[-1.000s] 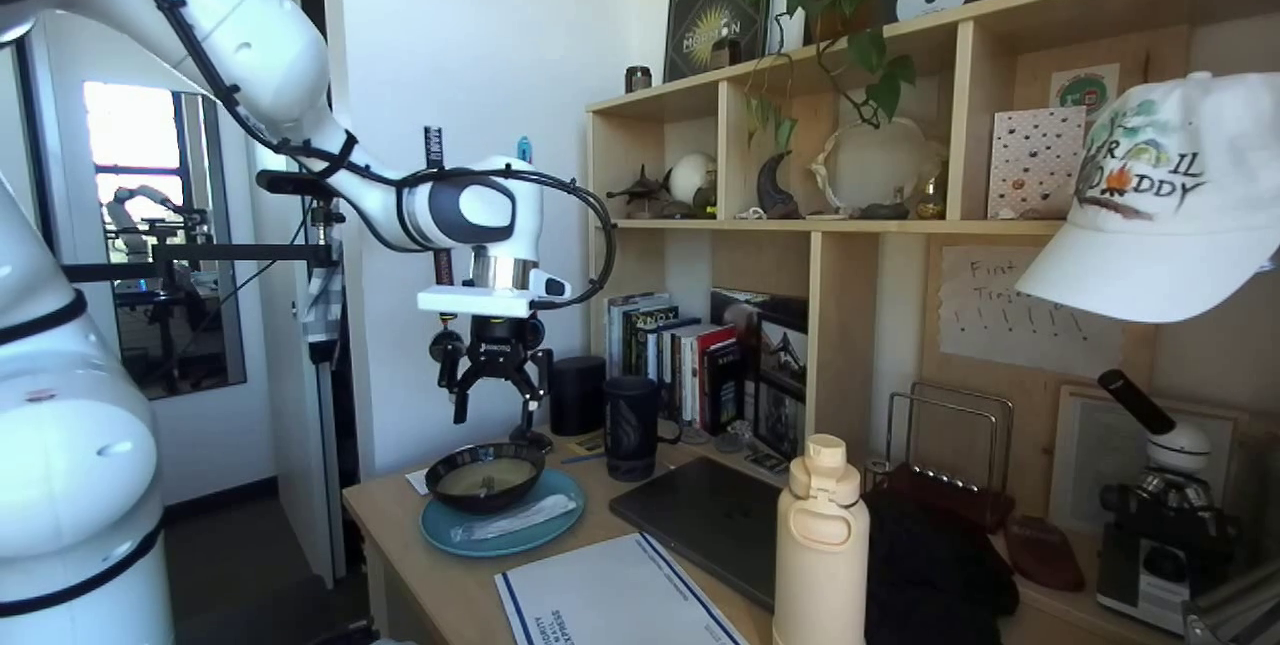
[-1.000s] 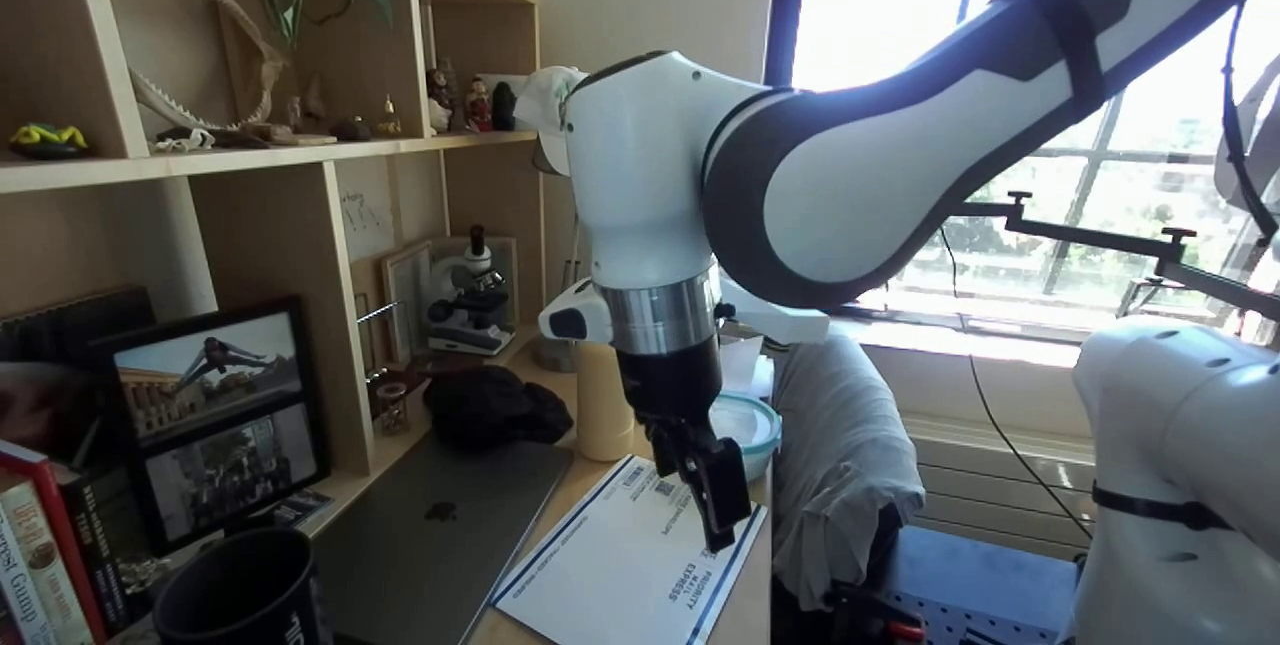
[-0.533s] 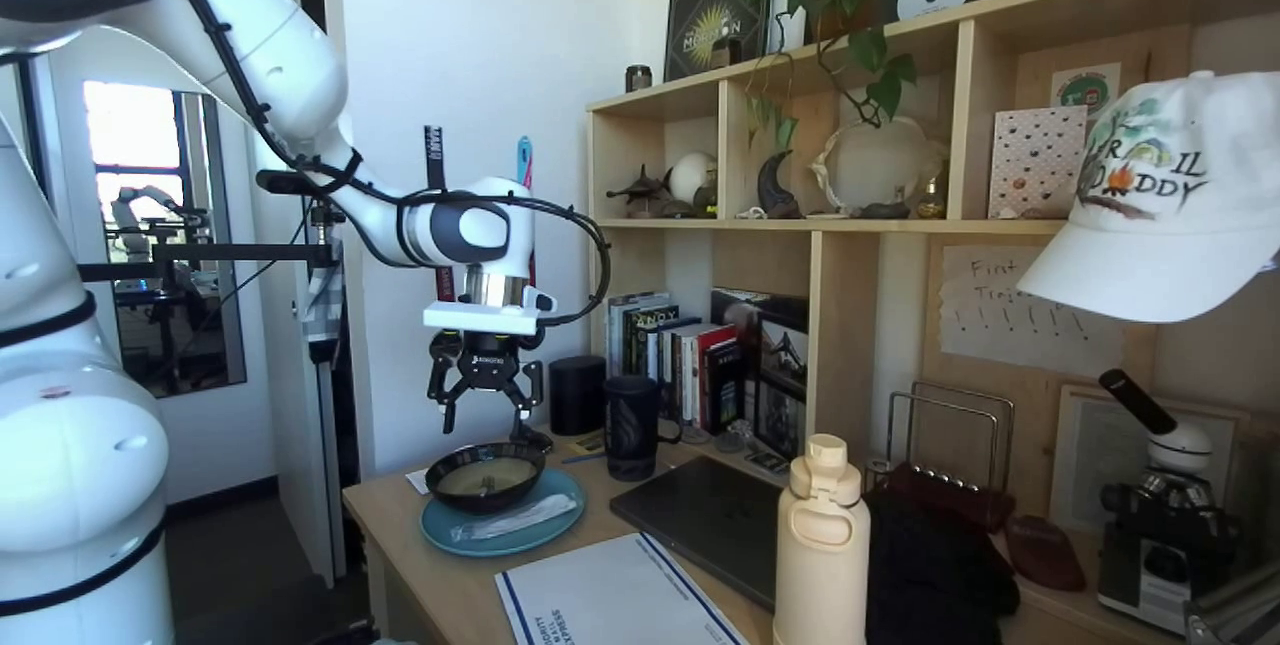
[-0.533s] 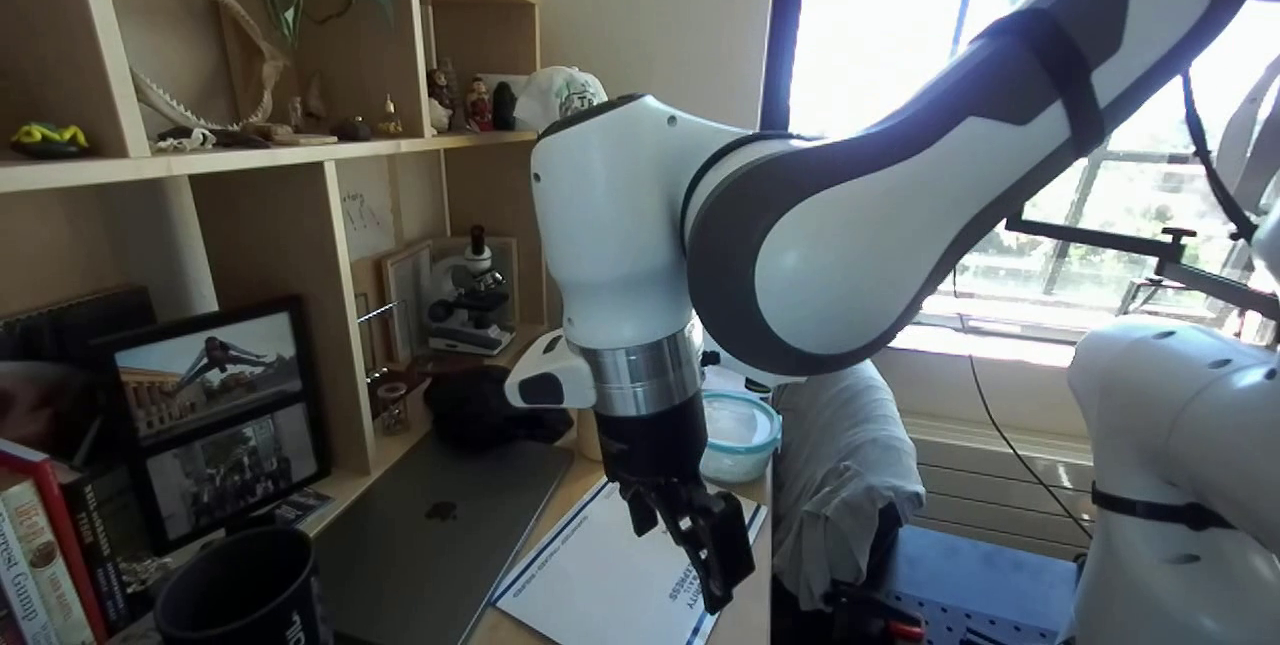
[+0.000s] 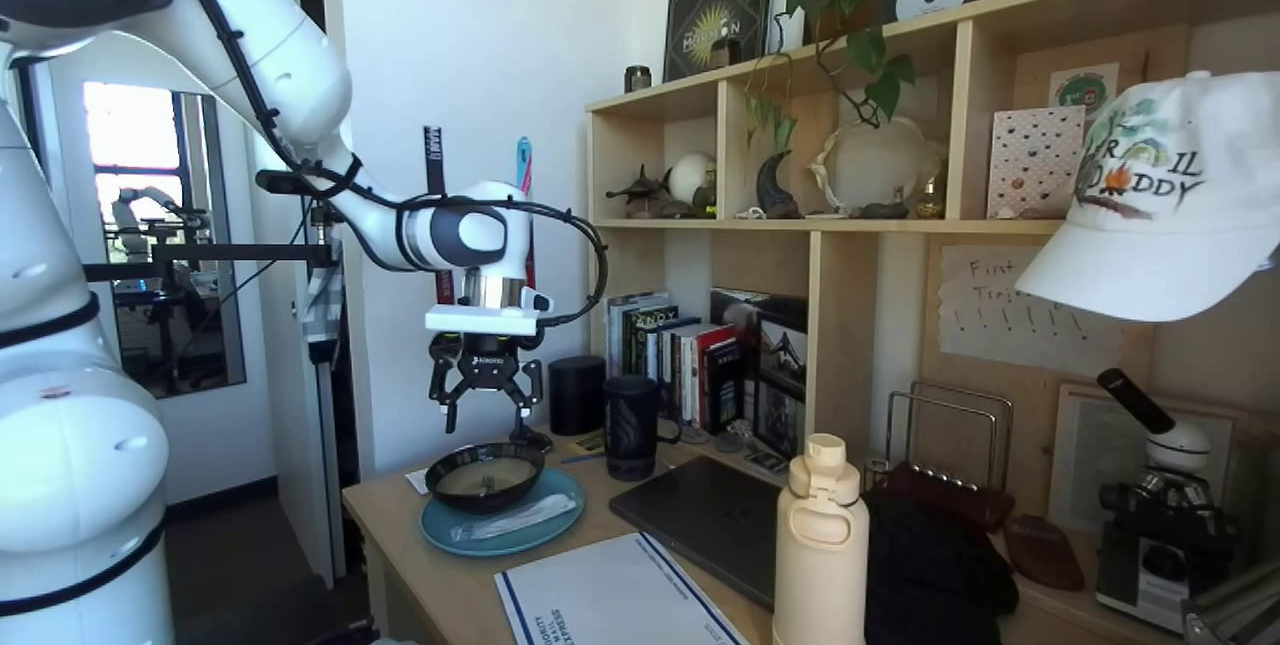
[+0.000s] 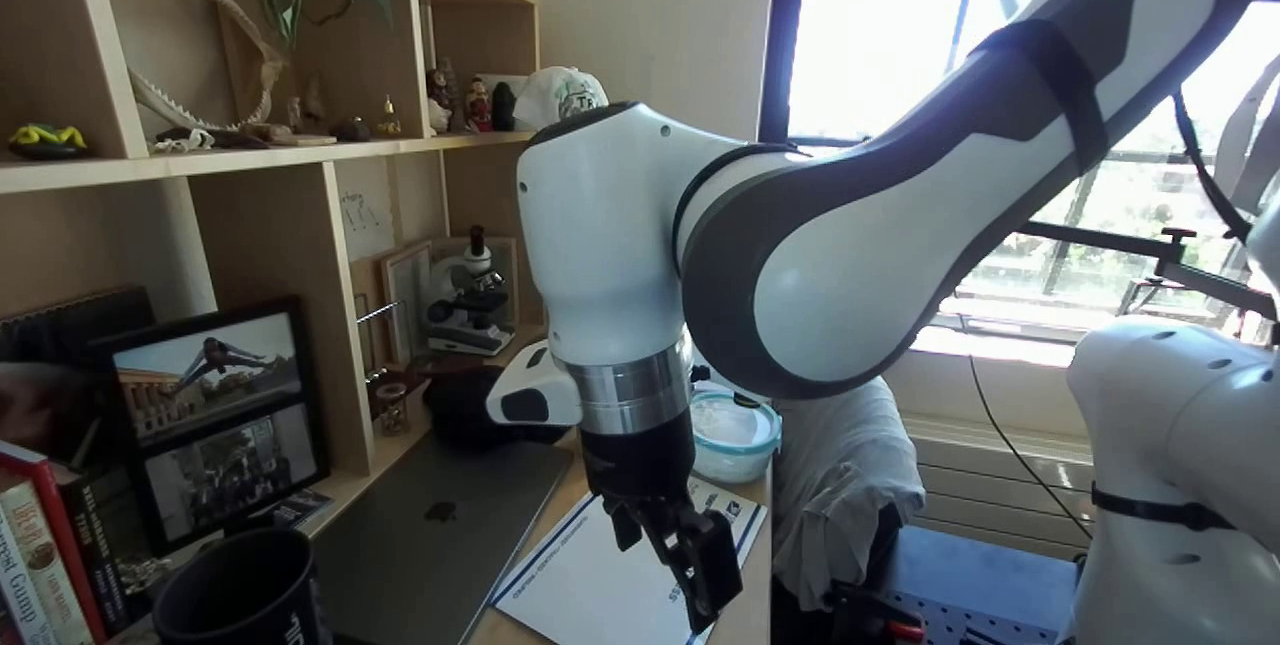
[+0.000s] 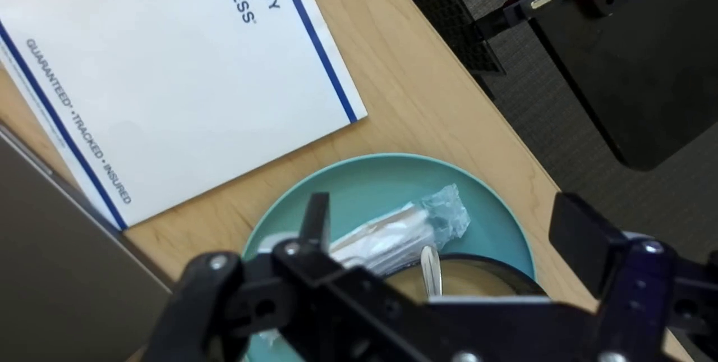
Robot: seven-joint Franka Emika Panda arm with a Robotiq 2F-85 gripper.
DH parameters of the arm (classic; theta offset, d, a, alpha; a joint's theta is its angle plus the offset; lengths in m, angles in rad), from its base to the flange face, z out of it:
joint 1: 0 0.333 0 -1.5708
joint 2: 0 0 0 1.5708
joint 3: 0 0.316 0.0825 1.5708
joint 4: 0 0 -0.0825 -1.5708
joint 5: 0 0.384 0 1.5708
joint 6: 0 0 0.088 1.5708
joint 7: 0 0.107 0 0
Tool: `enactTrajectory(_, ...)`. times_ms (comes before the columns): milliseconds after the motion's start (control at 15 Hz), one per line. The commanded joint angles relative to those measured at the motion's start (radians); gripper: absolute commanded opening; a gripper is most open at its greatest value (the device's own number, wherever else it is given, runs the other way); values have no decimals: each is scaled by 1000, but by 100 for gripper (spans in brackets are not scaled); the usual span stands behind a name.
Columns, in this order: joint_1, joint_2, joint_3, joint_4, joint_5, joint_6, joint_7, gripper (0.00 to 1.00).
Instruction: Pick up the fork from the bowl and put it on the plate under the bowl
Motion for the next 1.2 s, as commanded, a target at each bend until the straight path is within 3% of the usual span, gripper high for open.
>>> enactTrajectory(0, 8, 83, 53, 58, -20, 80, 5, 100)
enactTrajectory(600, 11, 330, 151, 161, -16, 298, -2, 100)
enactTrajectory(1133, -9, 488, 192, 230, -30, 338, 0, 100)
